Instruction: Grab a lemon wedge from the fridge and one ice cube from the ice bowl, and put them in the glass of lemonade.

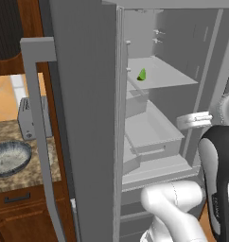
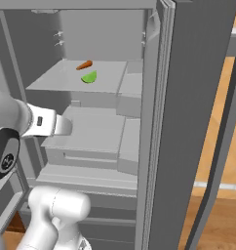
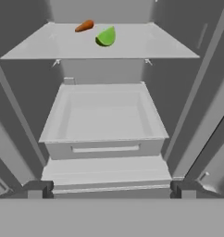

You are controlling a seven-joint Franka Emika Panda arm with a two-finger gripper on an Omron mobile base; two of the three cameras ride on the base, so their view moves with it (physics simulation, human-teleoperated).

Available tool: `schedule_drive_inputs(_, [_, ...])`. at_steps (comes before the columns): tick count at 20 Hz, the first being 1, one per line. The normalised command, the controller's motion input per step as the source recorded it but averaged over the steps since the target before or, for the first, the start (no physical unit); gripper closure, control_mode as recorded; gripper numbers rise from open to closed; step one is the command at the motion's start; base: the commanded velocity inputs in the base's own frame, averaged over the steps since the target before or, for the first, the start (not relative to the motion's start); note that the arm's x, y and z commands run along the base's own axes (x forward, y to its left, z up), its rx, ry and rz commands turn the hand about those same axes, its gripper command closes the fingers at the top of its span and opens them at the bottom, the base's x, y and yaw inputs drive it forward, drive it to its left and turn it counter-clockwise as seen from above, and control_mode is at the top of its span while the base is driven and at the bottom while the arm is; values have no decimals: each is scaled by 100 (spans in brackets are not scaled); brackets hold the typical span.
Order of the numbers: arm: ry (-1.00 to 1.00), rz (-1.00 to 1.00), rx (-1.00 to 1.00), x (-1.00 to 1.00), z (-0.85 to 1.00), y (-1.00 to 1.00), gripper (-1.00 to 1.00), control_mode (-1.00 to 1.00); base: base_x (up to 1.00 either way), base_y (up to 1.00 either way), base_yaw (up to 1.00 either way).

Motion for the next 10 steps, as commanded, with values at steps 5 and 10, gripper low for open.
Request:
schedule_drive_inputs(5, [0,-3,0,27,55,0,-100,-100,0,0,0])
schedule_drive_inputs(10, [-2,-3,0,45,15,0,-100,-100,0,0,0])
